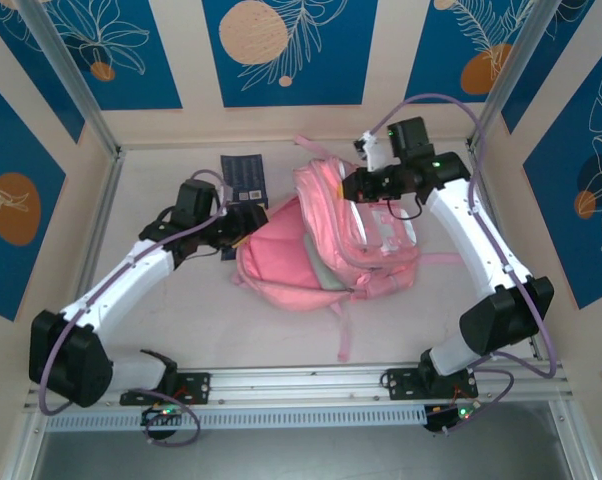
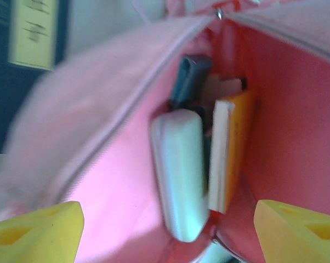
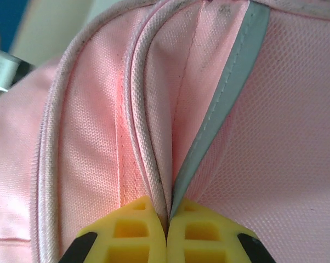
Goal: Pack the student bag
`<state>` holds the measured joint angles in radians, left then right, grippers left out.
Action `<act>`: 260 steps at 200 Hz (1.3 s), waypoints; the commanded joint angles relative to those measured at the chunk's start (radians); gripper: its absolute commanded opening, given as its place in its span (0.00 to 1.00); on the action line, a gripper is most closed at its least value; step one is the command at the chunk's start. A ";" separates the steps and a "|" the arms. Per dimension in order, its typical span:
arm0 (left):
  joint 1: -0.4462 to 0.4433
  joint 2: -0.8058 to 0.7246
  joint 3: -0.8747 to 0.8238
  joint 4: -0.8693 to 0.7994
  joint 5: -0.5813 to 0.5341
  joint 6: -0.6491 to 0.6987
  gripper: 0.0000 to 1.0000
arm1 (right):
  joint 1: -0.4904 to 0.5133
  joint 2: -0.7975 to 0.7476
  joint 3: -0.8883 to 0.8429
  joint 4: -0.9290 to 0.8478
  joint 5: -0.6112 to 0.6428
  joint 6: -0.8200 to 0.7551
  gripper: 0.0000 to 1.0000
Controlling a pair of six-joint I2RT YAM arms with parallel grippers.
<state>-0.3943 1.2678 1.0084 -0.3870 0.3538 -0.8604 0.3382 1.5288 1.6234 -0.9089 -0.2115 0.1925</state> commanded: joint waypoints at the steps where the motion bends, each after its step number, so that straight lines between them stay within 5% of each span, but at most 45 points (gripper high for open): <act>1: 0.024 -0.035 -0.025 -0.131 -0.118 0.087 0.81 | 0.036 0.031 0.014 -0.079 0.450 -0.078 0.00; 32: 0.044 -0.038 -0.034 -0.139 -0.155 0.072 0.81 | 0.098 0.071 0.013 -0.074 0.669 -0.119 0.00; 61: 0.052 -0.022 -0.020 -0.148 -0.170 0.070 0.81 | 0.134 0.108 0.009 -0.072 0.699 -0.129 0.00; 86: 0.060 -0.006 0.000 -0.160 -0.204 0.072 0.81 | 0.164 0.155 0.007 -0.070 0.625 -0.110 0.10; 115: 0.073 0.018 0.031 -0.170 -0.227 0.078 0.81 | 0.186 0.175 -0.001 -0.024 0.480 -0.072 0.39; 133: 0.088 0.034 0.043 -0.181 -0.243 0.077 0.81 | 0.216 0.169 0.009 0.020 0.468 -0.065 0.47; 192: 0.172 -0.026 0.011 -0.197 -0.268 0.071 0.80 | 0.324 0.316 0.168 0.102 0.355 0.086 0.43; 235: 0.195 -0.122 -0.033 -0.209 -0.301 0.060 0.80 | 0.382 0.660 0.480 -0.006 0.279 0.222 0.28; 260: 0.200 -0.169 -0.031 -0.245 -0.310 0.075 0.80 | 0.396 0.846 0.675 -0.084 0.349 0.251 0.21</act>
<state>-0.2092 1.1450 0.9829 -0.5766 0.0757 -0.8017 0.7250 2.2414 2.1616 -0.8688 0.1230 0.3729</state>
